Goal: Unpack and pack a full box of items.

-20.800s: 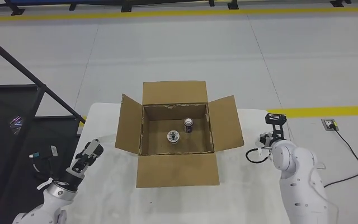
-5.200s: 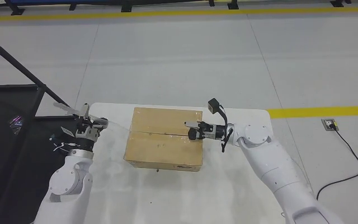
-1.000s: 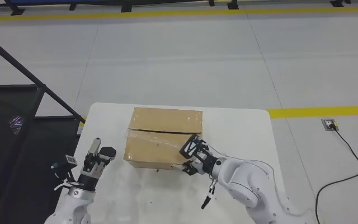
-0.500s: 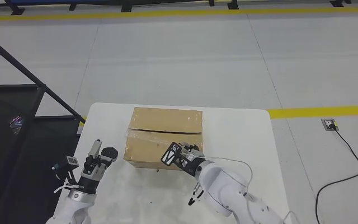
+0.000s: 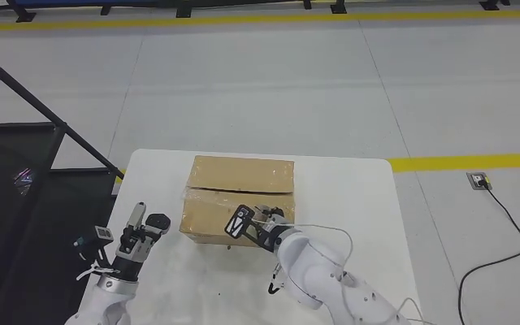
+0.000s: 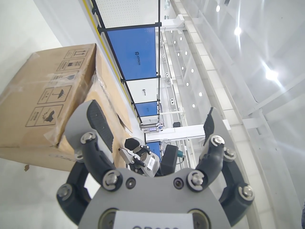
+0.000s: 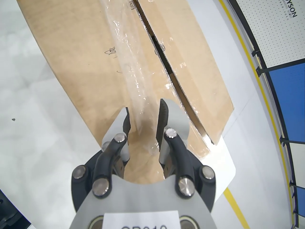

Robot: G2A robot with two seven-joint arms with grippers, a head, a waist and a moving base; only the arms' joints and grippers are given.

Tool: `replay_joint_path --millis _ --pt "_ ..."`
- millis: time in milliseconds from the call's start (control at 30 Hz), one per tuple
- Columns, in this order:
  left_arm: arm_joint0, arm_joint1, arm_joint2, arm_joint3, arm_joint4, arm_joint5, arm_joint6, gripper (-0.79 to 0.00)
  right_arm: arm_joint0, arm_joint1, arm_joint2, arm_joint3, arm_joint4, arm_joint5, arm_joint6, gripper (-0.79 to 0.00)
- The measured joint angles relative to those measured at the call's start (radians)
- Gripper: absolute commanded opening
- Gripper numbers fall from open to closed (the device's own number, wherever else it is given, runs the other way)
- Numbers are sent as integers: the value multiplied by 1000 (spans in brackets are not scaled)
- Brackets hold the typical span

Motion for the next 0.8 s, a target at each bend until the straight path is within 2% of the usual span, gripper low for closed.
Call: replay_joint_path --millis 467,600,800 --pt "8 3 -30 2 -48 -2 -27 0 10 -31 -7 -64 -131 26 60 -785" --pt "7 3 -34 7 -61 -3 -33 0 22 -50 -28 -73 -198 76 87 -785" --pt "-10 5 -49 10 -87 11 -50 0 27 -55 -30 -67 -202 96 94 -785"
